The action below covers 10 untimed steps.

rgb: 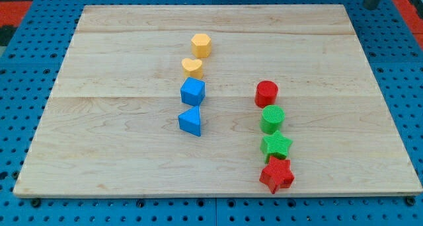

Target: Move you arm towards the red star

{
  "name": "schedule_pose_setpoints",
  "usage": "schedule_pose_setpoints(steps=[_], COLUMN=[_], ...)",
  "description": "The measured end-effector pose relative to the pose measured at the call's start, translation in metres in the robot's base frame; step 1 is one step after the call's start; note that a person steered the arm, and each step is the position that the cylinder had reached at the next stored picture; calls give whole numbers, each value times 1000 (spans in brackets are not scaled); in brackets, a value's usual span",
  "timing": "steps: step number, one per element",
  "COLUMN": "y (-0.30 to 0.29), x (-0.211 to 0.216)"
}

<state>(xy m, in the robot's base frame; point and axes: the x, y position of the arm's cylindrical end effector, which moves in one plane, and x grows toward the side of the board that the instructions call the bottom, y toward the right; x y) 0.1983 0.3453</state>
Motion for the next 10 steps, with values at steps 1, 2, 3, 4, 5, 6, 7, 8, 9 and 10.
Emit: schedule_pose_setpoints(steps=[1,2,3,4,5,6,7,8,9,10], y=[0,0,0,-16,-31,-39,-68,-103,-118,-169], x=[2,2,47,133,212,291,368,419,420,420])
